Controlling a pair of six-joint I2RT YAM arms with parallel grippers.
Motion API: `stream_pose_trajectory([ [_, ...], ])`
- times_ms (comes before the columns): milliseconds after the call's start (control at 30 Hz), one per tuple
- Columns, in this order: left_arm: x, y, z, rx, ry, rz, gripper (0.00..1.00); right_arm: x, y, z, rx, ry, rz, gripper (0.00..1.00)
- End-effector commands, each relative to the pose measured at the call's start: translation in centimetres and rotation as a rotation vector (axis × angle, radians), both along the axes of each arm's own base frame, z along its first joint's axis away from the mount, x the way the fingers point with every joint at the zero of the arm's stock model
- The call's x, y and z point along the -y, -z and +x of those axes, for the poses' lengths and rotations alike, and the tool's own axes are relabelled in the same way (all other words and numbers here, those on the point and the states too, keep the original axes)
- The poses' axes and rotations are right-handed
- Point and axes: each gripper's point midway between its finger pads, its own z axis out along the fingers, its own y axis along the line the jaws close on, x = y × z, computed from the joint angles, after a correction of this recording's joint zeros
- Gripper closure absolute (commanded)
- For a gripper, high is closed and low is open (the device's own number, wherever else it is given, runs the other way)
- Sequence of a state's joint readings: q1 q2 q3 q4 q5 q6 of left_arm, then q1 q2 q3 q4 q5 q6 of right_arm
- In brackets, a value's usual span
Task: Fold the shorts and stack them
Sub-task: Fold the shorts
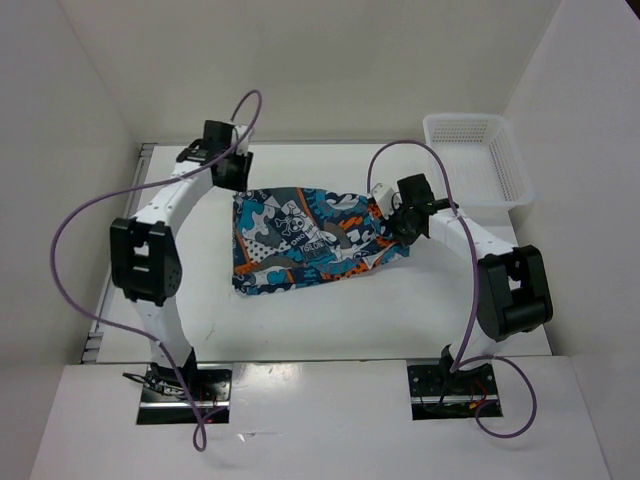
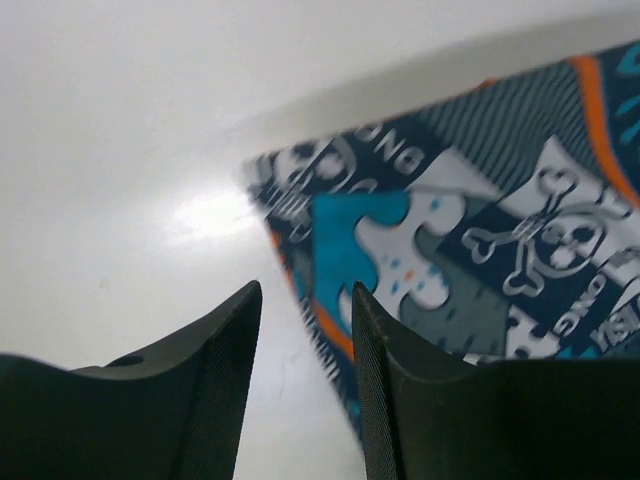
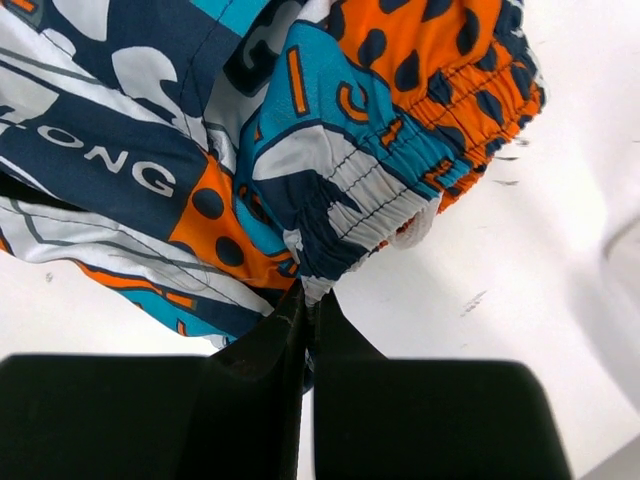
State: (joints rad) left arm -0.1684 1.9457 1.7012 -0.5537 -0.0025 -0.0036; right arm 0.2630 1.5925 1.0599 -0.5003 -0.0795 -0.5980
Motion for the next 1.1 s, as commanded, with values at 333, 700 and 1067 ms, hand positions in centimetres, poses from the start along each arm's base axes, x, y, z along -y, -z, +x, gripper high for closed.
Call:
stream_pose_trajectory([
  [333, 2.4, 9.6, -9.3, -0.321, 0.118, -0.1, 0.54, 2.3, -7.8, 5.7, 0.292, 0.023, -0.127, 1.0],
  [700, 9.9, 13.6, -8.1, -0.402, 0.284, -0.138, 0.54, 6.5, -13.4, 7.4, 0.483, 0.109, -0.316, 1.0],
  [1067, 17.7, 14.8, -3.4, -0.358, 0.408, -0.149, 0.55, 5.0, -20.4, 10.3, 0.569, 0.135, -0.266, 1.0],
])
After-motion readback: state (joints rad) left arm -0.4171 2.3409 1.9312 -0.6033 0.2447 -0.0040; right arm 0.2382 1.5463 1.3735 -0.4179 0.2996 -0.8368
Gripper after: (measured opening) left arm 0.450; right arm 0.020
